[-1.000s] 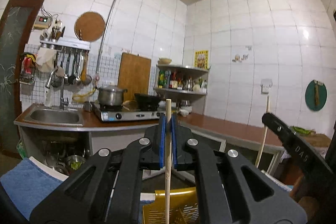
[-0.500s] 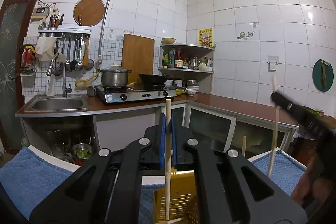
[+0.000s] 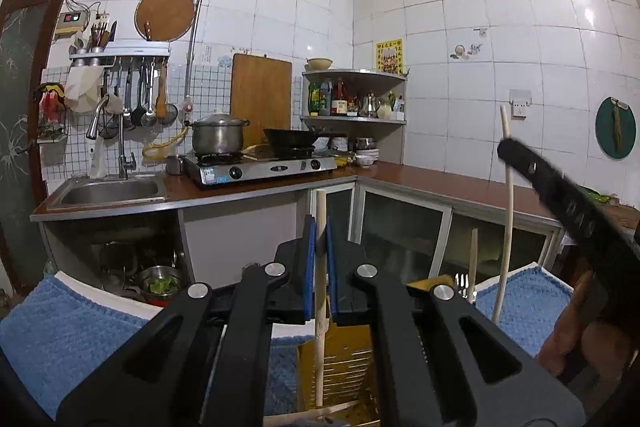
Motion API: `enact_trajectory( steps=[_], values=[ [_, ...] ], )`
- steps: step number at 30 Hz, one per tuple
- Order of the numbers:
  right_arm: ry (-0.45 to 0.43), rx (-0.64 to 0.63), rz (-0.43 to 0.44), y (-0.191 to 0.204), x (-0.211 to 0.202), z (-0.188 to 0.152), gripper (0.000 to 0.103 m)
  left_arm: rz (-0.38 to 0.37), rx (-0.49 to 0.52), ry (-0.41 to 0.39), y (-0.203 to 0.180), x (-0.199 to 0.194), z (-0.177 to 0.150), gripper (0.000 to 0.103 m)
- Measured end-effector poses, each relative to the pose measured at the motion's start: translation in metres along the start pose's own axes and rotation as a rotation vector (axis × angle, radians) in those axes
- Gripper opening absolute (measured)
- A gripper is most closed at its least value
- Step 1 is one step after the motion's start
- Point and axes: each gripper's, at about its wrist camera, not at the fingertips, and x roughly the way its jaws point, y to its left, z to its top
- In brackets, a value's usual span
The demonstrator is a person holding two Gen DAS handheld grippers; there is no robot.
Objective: Organize utensils
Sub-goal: 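Lift the chopsticks with both grippers and carry them over the yellow caddy, then open both grippers to drop the chopsticks into the yellow caddy, then lower the right gripper onto a chopstick while the left gripper grasps another chopstick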
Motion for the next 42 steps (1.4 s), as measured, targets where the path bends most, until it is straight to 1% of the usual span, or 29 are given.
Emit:
enact_trajectory(
  steps=[6, 7, 10, 14, 18, 24, 25, 26, 27, 28, 29, 30, 31, 32, 33, 35, 36, 38, 40, 42],
  values=[
    [0.064, 0.002, -0.015, -0.011, 0.003, -0.028, 0.006, 0.001, -0.021, 0.039, 0.007, 0.010, -0.013, 0.004],
    [0.072, 0.002, -0.014, -0.012, 0.003, -0.031, 0.006, 0.004, -0.019, 0.033, 0.007, 0.008, -0.014, 0.004],
    [0.109, -0.005, -0.012, -0.011, -0.001, -0.044, 0.006, -0.002, -0.022, 0.046, 0.007, 0.006, -0.015, 0.004],
    [0.171, -0.023, -0.008, -0.008, -0.007, -0.061, 0.006, -0.001, -0.016, 0.082, 0.007, 0.004, -0.020, 0.004],
    [0.205, -0.017, -0.013, -0.008, -0.014, -0.064, 0.006, 0.013, -0.014, 0.130, 0.009, 0.001, -0.021, 0.005],
    [0.314, -0.006, -0.012, -0.011, -0.022, -0.059, 0.007, 0.000, -0.027, 0.203, 0.011, -0.018, -0.018, 0.006],
    [0.332, -0.011, -0.016, -0.010, -0.024, -0.057, 0.011, 0.003, -0.025, 0.210, 0.011, -0.022, -0.017, 0.009],
    [0.348, -0.011, -0.017, -0.010, -0.026, -0.055, 0.026, 0.009, -0.022, 0.214, 0.012, -0.027, -0.016, 0.015],
    [0.369, -0.003, -0.025, -0.011, -0.030, -0.053, 0.037, 0.016, -0.019, 0.218, 0.013, -0.036, -0.013, 0.028],
    [0.373, 0.002, -0.033, -0.012, -0.032, -0.051, 0.047, 0.022, -0.019, 0.215, 0.014, -0.042, -0.012, 0.045],
    [0.373, 0.006, -0.042, -0.013, -0.039, -0.046, 0.047, 0.030, -0.017, 0.205, 0.016, -0.051, -0.010, 0.056],
    [0.376, 0.004, -0.043, -0.013, -0.044, -0.044, 0.047, 0.048, -0.011, 0.194, 0.018, -0.061, -0.008, 0.060],
    [0.384, 0.000, -0.046, -0.014, -0.049, -0.041, 0.047, 0.060, -0.002, 0.197, 0.020, -0.067, -0.008, 0.067],
    [0.396, -0.002, -0.050, -0.014, -0.054, -0.039, 0.047, 0.067, 0.010, 0.213, 0.022, -0.075, -0.008, 0.071],
    [0.405, -0.002, -0.054, -0.014, -0.057, -0.037, 0.047, 0.070, 0.014, 0.223, 0.023, -0.080, -0.009, 0.073],
    [0.437, -0.004, -0.066, -0.013, -0.067, -0.036, 0.049, 0.080, 0.018, 0.237, 0.026, -0.092, -0.012, 0.083],
    [0.447, -0.007, -0.065, -0.012, -0.072, -0.036, 0.051, 0.089, 0.016, 0.240, 0.028, -0.099, -0.014, 0.086],
    [0.475, -0.019, -0.072, -0.009, -0.086, -0.038, 0.058, 0.100, 0.004, 0.248, 0.032, -0.113, -0.017, 0.093],
    [0.498, -0.020, -0.071, -0.007, -0.098, -0.041, 0.061, 0.114, -0.018, 0.268, 0.037, -0.126, -0.022, 0.096],
    [0.520, -0.015, -0.076, -0.005, -0.113, -0.044, 0.064, 0.103, -0.050, 0.290, 0.043, -0.138, -0.026, 0.096]
  ],
)
